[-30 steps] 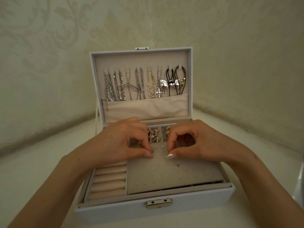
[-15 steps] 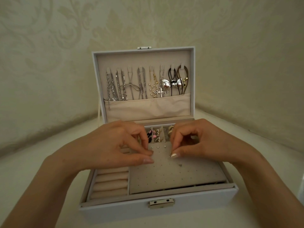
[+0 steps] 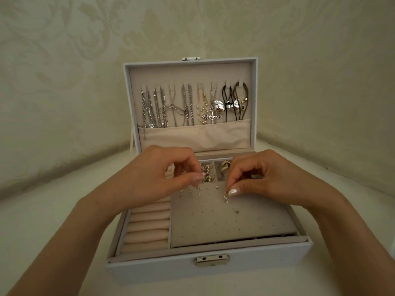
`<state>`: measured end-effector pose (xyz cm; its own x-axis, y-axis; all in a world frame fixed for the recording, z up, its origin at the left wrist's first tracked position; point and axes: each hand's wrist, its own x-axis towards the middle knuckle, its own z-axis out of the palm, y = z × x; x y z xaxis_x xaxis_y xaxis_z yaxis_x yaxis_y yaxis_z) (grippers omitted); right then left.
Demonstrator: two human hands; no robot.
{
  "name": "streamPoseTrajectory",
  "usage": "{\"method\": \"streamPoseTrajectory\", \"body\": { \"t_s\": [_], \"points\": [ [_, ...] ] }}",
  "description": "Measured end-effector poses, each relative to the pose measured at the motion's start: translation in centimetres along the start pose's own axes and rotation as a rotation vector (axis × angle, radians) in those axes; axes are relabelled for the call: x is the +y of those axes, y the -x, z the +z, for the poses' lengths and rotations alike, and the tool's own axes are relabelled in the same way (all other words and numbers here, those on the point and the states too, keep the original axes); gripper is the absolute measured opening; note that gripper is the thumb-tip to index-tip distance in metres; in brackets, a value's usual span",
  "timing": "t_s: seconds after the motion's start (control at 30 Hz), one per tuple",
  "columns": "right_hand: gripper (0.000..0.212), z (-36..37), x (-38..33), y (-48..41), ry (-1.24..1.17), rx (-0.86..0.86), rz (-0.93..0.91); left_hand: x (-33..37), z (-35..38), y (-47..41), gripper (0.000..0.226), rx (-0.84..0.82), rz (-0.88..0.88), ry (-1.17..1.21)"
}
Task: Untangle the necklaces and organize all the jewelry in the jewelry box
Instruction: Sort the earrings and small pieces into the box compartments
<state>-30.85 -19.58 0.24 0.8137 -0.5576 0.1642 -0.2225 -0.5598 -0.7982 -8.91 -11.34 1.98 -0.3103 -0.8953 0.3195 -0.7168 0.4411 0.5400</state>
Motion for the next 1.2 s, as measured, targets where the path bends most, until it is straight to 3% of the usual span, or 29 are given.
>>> {"method": "streamPoseTrajectory", "body": {
  "t_s": [0.13, 0.4, 0.63, 1.2],
  "points": [
    [0.007, 0.1, -0.1, 0.1, 0.000, 0.006, -0.001, 0.6, 1.2, -0.3, 0.008, 0.049, -0.033, 0.051],
    [0.009, 0.6, -1.0, 0.0, -0.199, 0.165, -0.063, 1.8, 2.2, -0.5, 0.026, 0.065, -0.004, 0.083],
    [0.007, 0.8, -1.0, 0.0, -0.242, 0.099, -0.098, 1.3, 2.2, -0.5, 0.017, 0.123, 0.104, 0.111],
    [0.006, 0.8, -0.2, -0.2, -0.189, 0.078, -0.194, 1.0, 2.2, -0.7, 0.021, 0.088, 0.174, 0.148]
  ]
}}
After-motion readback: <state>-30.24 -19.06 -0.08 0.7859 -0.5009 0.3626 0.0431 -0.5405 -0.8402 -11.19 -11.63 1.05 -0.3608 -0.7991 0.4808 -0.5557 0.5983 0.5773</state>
